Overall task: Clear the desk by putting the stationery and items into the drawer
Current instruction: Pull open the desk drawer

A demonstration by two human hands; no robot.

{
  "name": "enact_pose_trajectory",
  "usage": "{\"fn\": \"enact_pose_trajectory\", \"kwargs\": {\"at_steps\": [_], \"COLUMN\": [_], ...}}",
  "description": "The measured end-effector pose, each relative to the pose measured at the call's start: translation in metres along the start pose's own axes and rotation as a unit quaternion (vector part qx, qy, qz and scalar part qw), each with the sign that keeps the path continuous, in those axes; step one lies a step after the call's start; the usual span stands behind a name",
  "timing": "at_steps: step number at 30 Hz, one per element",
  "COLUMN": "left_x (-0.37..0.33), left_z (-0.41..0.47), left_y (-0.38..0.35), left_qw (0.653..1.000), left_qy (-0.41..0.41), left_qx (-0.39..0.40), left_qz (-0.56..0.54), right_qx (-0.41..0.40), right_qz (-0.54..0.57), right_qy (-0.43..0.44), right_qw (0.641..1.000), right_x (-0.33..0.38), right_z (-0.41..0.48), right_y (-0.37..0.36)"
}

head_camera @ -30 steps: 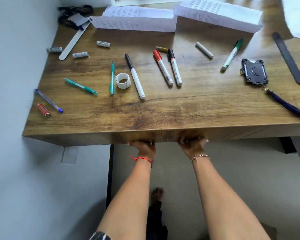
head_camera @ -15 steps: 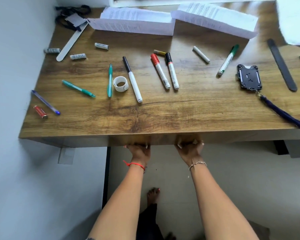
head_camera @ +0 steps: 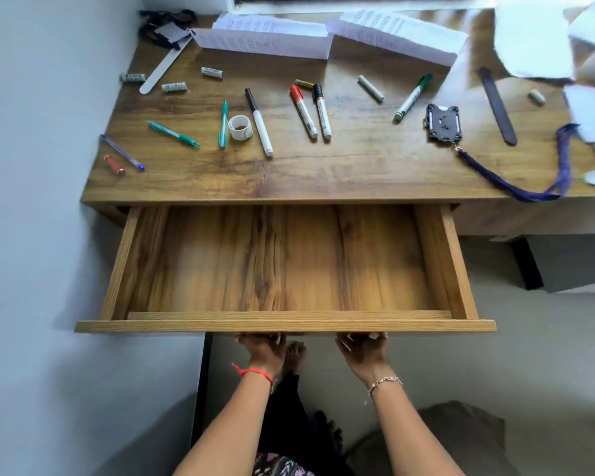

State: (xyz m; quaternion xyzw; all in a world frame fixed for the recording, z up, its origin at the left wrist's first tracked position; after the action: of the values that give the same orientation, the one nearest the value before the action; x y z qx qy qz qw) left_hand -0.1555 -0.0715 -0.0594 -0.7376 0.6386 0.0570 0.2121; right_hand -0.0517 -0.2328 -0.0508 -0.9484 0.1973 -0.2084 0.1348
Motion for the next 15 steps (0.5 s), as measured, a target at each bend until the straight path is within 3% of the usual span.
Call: {"fn": "enact_pose_trajectory", "kwargs": {"at_steps": [5, 7, 9, 10, 12, 14, 15], "left_x": [0.007, 0.009, 0.013, 0.01, 0.0, -0.01, -0.014], "left_z": [-0.055, -0.075, -0.102, -0.12, -0.155, -0.191, -0.207], "left_y": [0.062, 0.085, 0.101, 0.105, 0.103, 0.092, 0.086], "left_qw": [0.996, 0.981, 0.949, 0.912, 0.771, 0.618, 0.572], "left_qy": [0.028, 0.012, 0.039, 0.039, -0.038, -0.197, -0.272], "left_qx": [0.033, 0.024, 0.023, 0.04, 0.108, 0.198, 0.232], "left_qz": [0.084, 0.19, 0.311, 0.406, 0.627, 0.735, 0.738], "right_qx": [-0.068, -0.131, -0.22, -0.261, -0.282, -0.199, -0.133], "right_qz": [-0.11, -0.155, -0.198, -0.235, -0.326, -0.43, -0.478], "right_qy": [-0.049, 0.025, 0.146, 0.216, 0.381, 0.546, 0.595], "right_qw": [0.99, 0.979, 0.944, 0.911, 0.818, 0.691, 0.633], "right_x": [-0.01, 0.006, 0.034, 0.05, 0.08, 0.094, 0.092], "right_z": [-0.045, -0.061, -0.091, -0.109, -0.151, -0.185, -0.195], "right_y": [0.079, 0.111, 0.134, 0.142, 0.143, 0.129, 0.12]}}
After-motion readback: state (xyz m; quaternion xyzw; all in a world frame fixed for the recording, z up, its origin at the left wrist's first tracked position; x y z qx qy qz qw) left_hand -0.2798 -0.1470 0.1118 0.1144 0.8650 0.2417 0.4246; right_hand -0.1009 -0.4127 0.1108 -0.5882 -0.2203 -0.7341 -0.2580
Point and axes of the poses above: each hand's wrist, its own z-axis towards the middle knuckle, its own y-axis out of the back of the hand, x = y × z, the point moved 3 cm from there along z, towards the middle knuckle, and after that the axes turned 1 degree about -x, right-handed, at the moved point
